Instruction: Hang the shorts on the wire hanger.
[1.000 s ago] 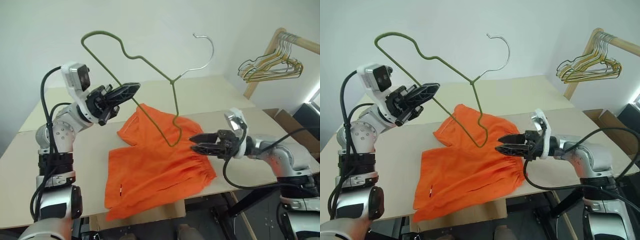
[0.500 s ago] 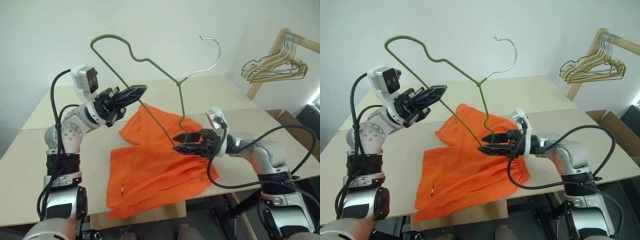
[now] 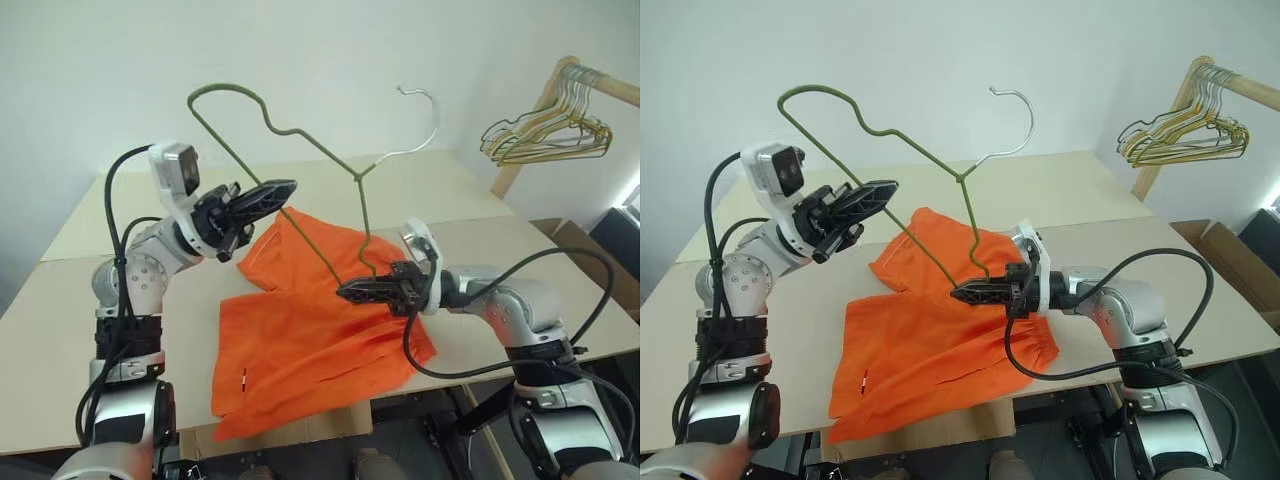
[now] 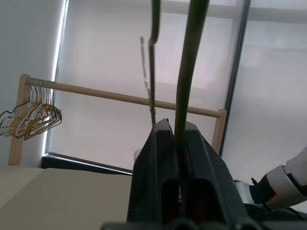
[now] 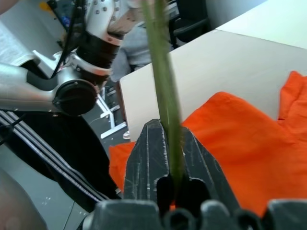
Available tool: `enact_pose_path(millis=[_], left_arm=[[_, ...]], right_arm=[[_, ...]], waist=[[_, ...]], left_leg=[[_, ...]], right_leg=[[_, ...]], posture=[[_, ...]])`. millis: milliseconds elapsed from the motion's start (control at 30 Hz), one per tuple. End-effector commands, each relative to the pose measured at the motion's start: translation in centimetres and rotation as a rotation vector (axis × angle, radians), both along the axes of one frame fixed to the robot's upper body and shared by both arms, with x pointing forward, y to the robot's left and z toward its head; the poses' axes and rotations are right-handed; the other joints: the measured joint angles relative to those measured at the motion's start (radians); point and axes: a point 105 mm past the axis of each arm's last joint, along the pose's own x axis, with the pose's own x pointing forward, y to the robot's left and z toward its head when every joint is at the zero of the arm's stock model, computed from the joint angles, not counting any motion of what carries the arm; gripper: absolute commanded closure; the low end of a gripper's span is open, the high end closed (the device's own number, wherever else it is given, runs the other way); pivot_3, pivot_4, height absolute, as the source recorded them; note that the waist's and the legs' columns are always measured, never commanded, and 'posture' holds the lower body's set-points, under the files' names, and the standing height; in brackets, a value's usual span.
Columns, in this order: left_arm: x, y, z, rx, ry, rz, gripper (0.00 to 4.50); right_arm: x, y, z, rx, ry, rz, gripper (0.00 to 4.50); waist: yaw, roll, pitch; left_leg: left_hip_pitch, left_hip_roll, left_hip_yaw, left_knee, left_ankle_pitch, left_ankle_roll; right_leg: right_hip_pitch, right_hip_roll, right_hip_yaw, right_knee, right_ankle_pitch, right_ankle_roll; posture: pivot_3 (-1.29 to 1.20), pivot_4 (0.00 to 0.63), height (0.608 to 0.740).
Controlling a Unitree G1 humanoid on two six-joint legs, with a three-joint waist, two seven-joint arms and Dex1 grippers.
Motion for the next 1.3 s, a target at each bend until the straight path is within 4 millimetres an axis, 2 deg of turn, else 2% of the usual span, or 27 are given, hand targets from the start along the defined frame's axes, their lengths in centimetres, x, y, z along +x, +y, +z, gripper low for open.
enact_pose_path(millis=[33, 167, 267, 333, 400, 433, 500, 533, 633, 867, 900, 967, 1133, 1300], left_arm=[[0.4, 0.2, -0.1, 0.013, -0.022, 0.037, 3.77], [2.1, -0.2, -3.1, 0.14, 0.032, 0.139, 2.45], [3.2, -0.5, -7.5, 0.392, 0.015, 0.245, 1.48], [3.5, -0.3, -9.9, 0.538, -0.025, 0.283, 0.82], [3.4, -0.3, -11.3, 0.64, -0.097, 0.3, 0.15], [3.4, -0.3, -11.7, 0.667, -0.126, 0.302, 0.04], [3.1, -0.3, -12.9, 0.81, -0.211, 0.282, 0.04], [2.5, -0.4, -13.1, 0.873, -0.277, 0.246, 0.04], [1.4, -0.8, -12.8, 0.919, -0.403, 0.195, 0.04], [0.4, 0.6, -12.9, 1.0, -0.477, 0.107, 0.04], [0.3, 0.7, -12.9, 1.007, -0.483, 0.104, 0.04], [0.2, 0.9, -13.0, 1.025, -0.488, 0.088, 0.04], [0.1, 1.2, -13.1, 1.03, -0.481, 0.073, 0.04], [0.0, 1.3, -13.1, 1.04, -0.486, 0.07, 0.04]], right_arm=[[0.4, -0.2, 1.4, 0.024, -0.066, -0.026, 4.5], [0.8, -1.2, 2.4, 0.087, -0.046, -0.08, 4.5], [1.2, -3.4, 2.7, 0.108, -0.005, -0.177, 4.5], [1.1, -5.5, 2.0, 0.069, 0.042, -0.248, 4.5], [0.6, -7.3, 1.0, 0.008, 0.113, -0.301, 4.5], [0.4, -7.8, 0.7, -0.012, 0.142, -0.312, 4.5], [-0.1, -9.5, -0.3, -0.072, 0.222, -0.375, 4.5], [-0.8, -11.0, -1.3, -0.143, 0.298, -0.401, 4.5], [-3.2, -14.7, -3.7, -0.344, 0.441, -0.485, 4.5], [-9.0, -20.5, -4.6, -0.443, 0.748, -0.492, 4.5], [-9.4, -20.9, -4.6, -0.444, 0.77, -0.49, 4.5], [-10.3, -22.3, -4.8, -0.441, 0.82, -0.51, 4.5], [-11.5, -23.7, -5.6, -0.476, 0.867, -0.531, 4.5], [-11.6, -22.4, -6.5, -0.482, 0.899, -0.494, 4.5]], waist=[[0.0, 0.0, 0.0], [0.0, 0.0, 0.0], [0.003, 0.0, 0.0], [0.005, 0.0, 0.0], [0.006, 0.0, 0.0], [0.006, 0.0, 0.0], [0.003, 0.0, 0.0], [0.0, 0.0, 0.0], [0.003, 0.001, 0.0], [-0.013, 0.002, 0.0], [-0.017, 0.002, 0.0], [-0.027, 0.002, 0.0], [-0.042, 0.002, 0.0], [-0.054, 0.002, 0.0]], left_leg=[[0.0, 0.0, 0.0, 0.0, 0.0, 0.0], [0.0, 0.0, 0.0, 0.0, 0.0, 0.0], [0.0, 0.0, 0.0, 0.0, 0.0, 0.0], [-0.001, -0.001, 0.0, 0.0, 0.0, 0.0], [-0.002, -0.001, 0.001, 0.0, 0.0, 0.0], [-0.002, -0.001, 0.001, 0.0, 0.0, 0.0], [-0.003, -0.001, 0.001, 0.0, 0.0, 0.0], [-0.003, -0.001, 0.002, 0.0, 0.0, 0.0], [-0.004, 0.0, 0.002, 0.0, 0.0, 0.0], [-0.002, 0.0, 0.005, 0.0, -0.001, 0.002], [-0.002, 0.0, 0.006, 0.0, -0.001, 0.002], [0.0, 0.001, 0.006, 0.0, -0.001, 0.002], [0.001, 0.001, 0.006, 0.0, -0.001, 0.002], [0.0, 0.001, 0.005, 0.0, -0.001, 0.002]], right_leg=[[0.0, 0.0, 0.0, 0.0, 0.0, 0.0], [0.0, 0.0, 0.0, 0.0, 0.0, 0.0], [0.0, 0.0, 0.0, -0.001, 0.0, 0.0], [0.001, -0.001, 0.0, -0.001, 0.0, 0.0], [0.0, -0.001, -0.001, -0.003, 0.0, 0.0], [0.0, -0.001, -0.001, -0.004, 0.0, 0.0], [-0.001, -0.002, -0.001, -0.004, 0.0, 0.0], [-0.001, -0.002, 0.0, -0.005, 0.001, 0.0], [0.0, -0.002, -0.001, -0.007, 0.001, 0.0], [0.001, -0.002, 0.002, -0.009, 0.0, 0.003], [0.001, -0.002, 0.002, -0.009, -0.003, 0.009], [0.002, -0.001, 0.002, -0.009, -0.004, 0.009], [0.003, -0.001, 0.002, -0.008, -0.004, 0.01], [0.002, -0.001, 0.002, -0.008, -0.004, 0.01]], posture=[[-0.07, 0.0, 0.74], [-0.09, 0.0, 0.74], [-0.1, 0.0, 0.74], [-0.11, 0.0, 0.74], [-0.12, 0.0, 0.74], [-0.12, 0.0, 0.74], [-0.13, 0.0, 0.74], [-0.14, 0.0, 0.74], [-0.17, 0.0, 0.74], [-0.18, 0.0, 0.74], [-0.19, 0.0, 0.74], [-0.19, 0.0, 0.74], [-0.19, 0.0, 0.74], [-0.19, 0.0, 0.74]])
